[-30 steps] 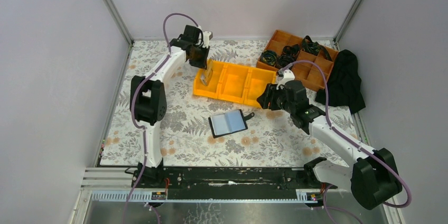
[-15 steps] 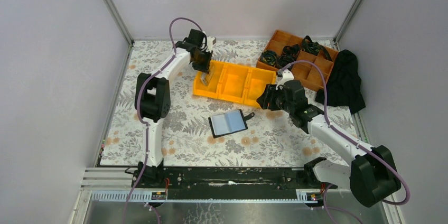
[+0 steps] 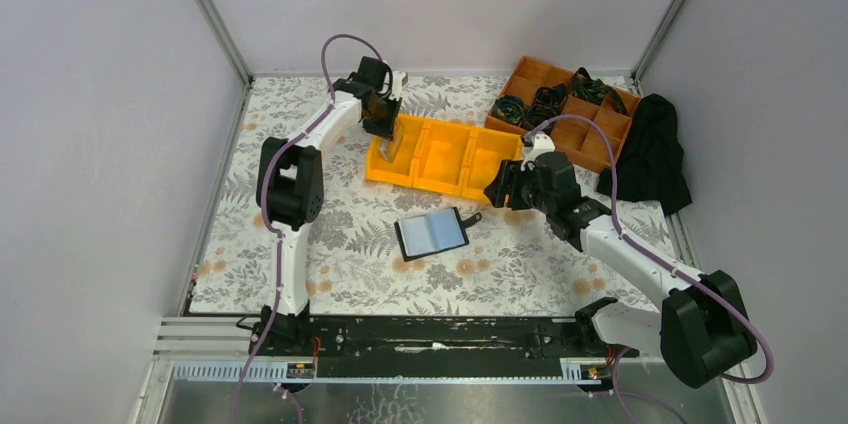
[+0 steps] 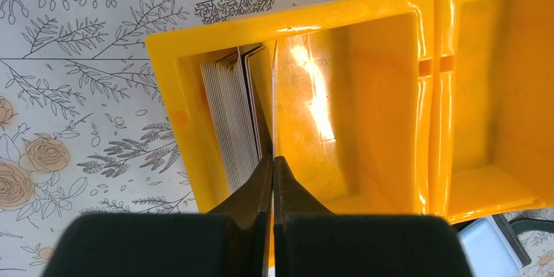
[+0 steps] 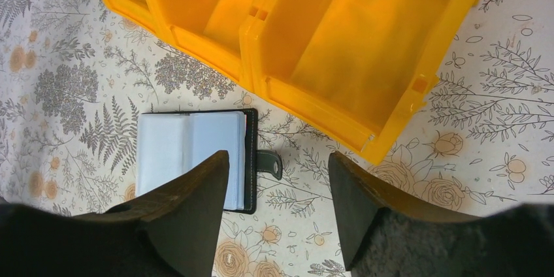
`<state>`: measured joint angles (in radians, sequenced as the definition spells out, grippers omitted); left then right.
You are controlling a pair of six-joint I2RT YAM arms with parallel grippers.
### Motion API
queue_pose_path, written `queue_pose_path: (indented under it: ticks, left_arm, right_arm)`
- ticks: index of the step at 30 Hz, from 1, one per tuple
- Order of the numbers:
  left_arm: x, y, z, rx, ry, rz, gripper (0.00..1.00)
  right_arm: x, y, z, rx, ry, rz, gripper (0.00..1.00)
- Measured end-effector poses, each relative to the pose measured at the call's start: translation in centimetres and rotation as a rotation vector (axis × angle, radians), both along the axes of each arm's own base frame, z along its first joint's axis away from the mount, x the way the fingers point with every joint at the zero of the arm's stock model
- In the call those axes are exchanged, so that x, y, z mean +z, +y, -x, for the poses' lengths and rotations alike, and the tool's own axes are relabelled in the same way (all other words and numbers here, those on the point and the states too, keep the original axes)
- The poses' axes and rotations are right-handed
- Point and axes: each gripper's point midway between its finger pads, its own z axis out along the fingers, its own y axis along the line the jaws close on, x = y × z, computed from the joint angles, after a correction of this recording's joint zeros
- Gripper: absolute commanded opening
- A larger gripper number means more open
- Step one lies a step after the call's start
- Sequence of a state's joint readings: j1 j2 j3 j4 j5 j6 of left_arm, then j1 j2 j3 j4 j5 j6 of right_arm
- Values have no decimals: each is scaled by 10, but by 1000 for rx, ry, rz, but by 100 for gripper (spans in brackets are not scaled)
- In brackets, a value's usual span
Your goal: Take the credit cards out of the card holder
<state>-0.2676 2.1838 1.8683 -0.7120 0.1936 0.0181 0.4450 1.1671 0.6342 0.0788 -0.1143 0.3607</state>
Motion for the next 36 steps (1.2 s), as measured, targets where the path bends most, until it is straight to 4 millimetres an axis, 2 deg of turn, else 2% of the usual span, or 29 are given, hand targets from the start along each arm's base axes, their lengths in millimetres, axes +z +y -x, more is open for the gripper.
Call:
queue_pose_path:
  ticks: [6,18,36]
  left_arm:
    - [-1,2,-1,6,-3,-11,1]
    - [-5,4,-1,17,-3,-38,12]
    - [-8,5,-2,23,-4,-62,16]
  right_arm:
    - [0,0,0,0,1,1,68]
    - [0,0,0,0,1,1,68]
    - [-6,0,0,2,17,8,68]
